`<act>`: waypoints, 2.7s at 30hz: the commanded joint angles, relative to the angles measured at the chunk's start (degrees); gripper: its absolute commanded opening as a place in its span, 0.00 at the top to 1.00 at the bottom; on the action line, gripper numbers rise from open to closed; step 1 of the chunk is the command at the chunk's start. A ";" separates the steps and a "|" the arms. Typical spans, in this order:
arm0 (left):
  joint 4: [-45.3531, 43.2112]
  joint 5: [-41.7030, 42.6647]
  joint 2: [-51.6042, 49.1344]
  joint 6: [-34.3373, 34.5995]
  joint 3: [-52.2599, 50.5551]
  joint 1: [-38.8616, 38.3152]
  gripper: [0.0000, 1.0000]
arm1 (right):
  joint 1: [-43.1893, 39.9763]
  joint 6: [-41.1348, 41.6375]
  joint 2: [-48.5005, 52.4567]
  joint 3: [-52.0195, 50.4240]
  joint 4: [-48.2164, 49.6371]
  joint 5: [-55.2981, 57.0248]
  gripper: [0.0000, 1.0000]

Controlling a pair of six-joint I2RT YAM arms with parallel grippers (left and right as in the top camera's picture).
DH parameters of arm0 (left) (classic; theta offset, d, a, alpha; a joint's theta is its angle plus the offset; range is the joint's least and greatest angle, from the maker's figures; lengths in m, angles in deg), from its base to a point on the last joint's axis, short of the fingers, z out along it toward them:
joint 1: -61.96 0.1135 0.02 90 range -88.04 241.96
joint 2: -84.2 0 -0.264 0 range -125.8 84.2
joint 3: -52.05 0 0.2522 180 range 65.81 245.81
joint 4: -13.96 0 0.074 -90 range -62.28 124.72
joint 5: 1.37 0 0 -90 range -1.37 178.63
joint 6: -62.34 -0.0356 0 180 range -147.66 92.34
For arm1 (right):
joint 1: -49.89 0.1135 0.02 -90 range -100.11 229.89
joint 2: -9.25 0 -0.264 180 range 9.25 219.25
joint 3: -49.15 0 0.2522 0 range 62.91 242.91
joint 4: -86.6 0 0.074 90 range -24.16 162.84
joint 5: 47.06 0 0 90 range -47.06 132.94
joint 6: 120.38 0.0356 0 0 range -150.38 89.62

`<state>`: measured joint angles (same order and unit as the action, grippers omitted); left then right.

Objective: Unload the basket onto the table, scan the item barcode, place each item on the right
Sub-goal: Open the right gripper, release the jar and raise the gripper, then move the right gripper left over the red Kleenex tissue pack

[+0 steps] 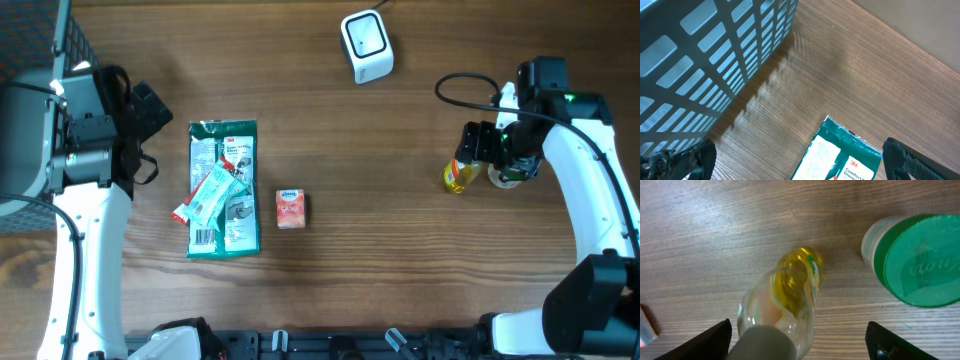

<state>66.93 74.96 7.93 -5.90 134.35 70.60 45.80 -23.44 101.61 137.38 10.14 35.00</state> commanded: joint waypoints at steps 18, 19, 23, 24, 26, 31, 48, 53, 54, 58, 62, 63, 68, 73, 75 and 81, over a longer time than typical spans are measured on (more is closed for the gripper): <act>-0.15 -0.31 0.04 -0.50 0.22 0.22 0.00 | 12.61 -0.52 0.72 27.02 -9.07 -15.13 0.27; -0.15 -0.31 0.04 -0.50 0.22 0.22 0.00 | 14.60 -0.52 0.98 27.02 -9.07 -16.61 0.29; -0.15 -0.31 0.04 -0.50 0.22 0.22 0.00 | 23.56 1.55 2.10 27.02 -7.39 -17.42 0.33; -0.15 -0.31 0.04 -0.50 0.22 0.22 0.00 | 25.77 2.27 2.56 27.02 -6.84 -17.35 0.34; -0.15 -0.31 0.04 -0.50 0.22 0.22 0.00 | 29.83 2.86 3.48 27.02 -5.81 -17.31 0.34; -0.15 -0.31 0.04 -0.50 0.22 0.22 0.00 | 38.14 12.09 7.34 26.86 -4.79 -9.40 0.33; -0.15 -0.31 0.04 -0.50 0.20 0.22 0.00 | 46.56 15.76 23.91 26.27 -2.49 -6.64 0.23; -0.15 -0.31 0.04 -0.50 0.22 0.22 0.00 | 46.56 15.78 25.64 26.27 -1.44 -5.68 0.21; -0.15 -0.31 0.04 -0.50 0.20 0.22 0.00 | 46.56 15.76 25.68 26.27 -1.38 -5.11 0.21; -0.15 -0.31 0.04 -0.50 0.22 0.22 0.00 | 46.51 17.59 25.73 26.27 -1.38 -0.83 0.17; -0.15 -0.31 0.04 -0.50 0.22 0.22 0.00 | 46.51 17.70 25.75 26.27 -0.83 2.86 0.13; -0.15 -0.31 0.04 -0.50 0.22 0.22 0.00 | 46.49 17.70 25.81 26.27 -0.63 3.06 0.10; -0.15 -0.31 0.04 -0.50 0.20 0.22 0.00 | 46.36 17.68 25.86 26.27 1.01 3.06 0.00; -0.15 -0.31 0.04 -0.50 0.22 0.22 0.00 | 45.59 18.97 25.86 26.27 1.18 3.50 0.31; -0.15 -0.31 0.04 -0.50 0.20 0.22 0.00 | 45.09 19.02 25.86 26.27 1.14 3.48 0.50; -0.15 -0.31 0.04 -0.50 0.22 0.22 0.00 | 44.78 18.95 25.86 26.21 0.55 2.64 0.83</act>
<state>66.93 74.96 7.93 -5.90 134.35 70.60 90.65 -4.51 126.70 163.81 10.82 37.49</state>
